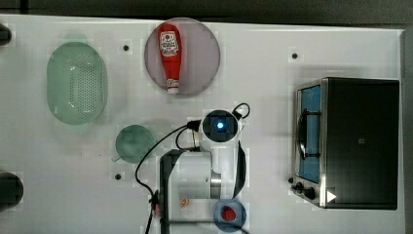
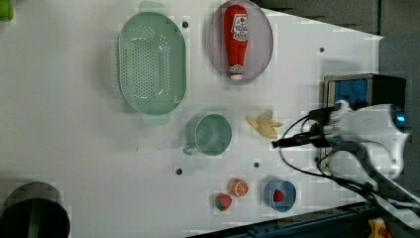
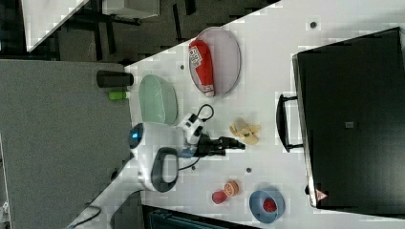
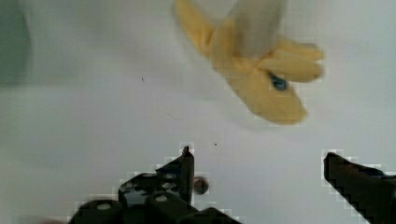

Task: Pick Banana and place it in mug.

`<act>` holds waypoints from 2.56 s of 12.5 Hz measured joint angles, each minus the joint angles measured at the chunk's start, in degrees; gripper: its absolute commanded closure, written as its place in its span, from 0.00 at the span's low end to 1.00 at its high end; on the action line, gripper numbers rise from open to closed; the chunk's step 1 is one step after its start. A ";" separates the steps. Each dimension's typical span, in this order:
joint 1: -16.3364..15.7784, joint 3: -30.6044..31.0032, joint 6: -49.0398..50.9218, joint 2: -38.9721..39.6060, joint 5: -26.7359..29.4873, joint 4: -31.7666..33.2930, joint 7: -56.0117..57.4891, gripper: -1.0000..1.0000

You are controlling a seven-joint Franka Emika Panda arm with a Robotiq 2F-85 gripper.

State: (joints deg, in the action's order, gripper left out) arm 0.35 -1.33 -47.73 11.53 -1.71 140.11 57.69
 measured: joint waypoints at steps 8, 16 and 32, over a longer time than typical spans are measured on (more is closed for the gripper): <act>0.88 -0.78 -20.98 9.37 -0.43 0.11 10.85 0.28; 0.74 -0.56 -21.65 8.87 0.00 0.56 13.65 0.68; -0.26 8.73 19.43 -23.31 3.97 -10.41 -0.59 0.68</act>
State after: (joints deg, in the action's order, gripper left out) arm 0.09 7.40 -28.30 -11.79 2.26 129.70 57.10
